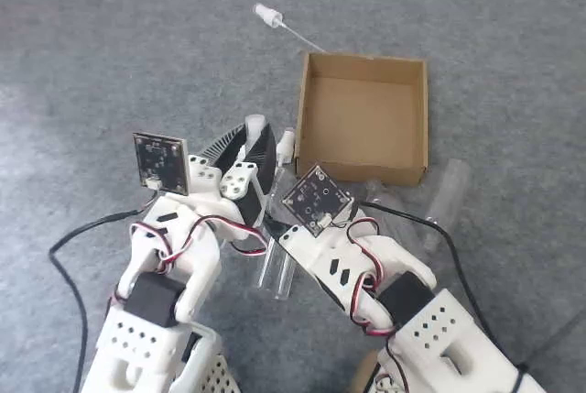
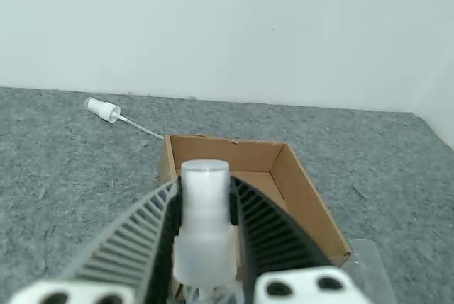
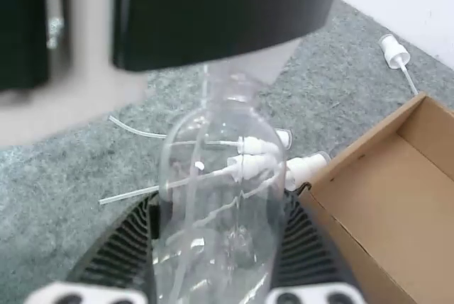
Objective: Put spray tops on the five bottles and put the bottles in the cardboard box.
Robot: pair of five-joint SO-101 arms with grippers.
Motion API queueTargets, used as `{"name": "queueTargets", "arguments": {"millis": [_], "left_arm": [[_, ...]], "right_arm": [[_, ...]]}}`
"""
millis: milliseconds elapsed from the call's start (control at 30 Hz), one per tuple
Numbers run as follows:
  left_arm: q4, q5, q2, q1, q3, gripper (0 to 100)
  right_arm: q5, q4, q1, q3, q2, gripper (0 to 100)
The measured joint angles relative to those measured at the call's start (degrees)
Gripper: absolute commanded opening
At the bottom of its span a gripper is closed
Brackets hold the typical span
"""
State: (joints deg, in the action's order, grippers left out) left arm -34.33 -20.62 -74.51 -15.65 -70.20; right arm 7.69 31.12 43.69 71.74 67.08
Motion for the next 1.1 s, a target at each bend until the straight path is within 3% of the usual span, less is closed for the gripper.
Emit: {"name": "queueTargets", "arguments": {"millis": [333, 933, 1100], "left_arm": [[0.1, 0.0, -0.2, -0.1, 0.3, 1], [-2.2, 0.3, -0.2, -4.0, 1.5, 2], [-4.0, 0.5, -0.2, -4.2, 2.8, 13]], "right_arm": [[0.0, 0.0, -1.9, 7.0, 14.6, 0.6], [0.0, -2.0, -2.8, 8.8, 15.3, 0.6], [0.0, -2.0, -2.8, 8.8, 15.3, 0.6]]}}
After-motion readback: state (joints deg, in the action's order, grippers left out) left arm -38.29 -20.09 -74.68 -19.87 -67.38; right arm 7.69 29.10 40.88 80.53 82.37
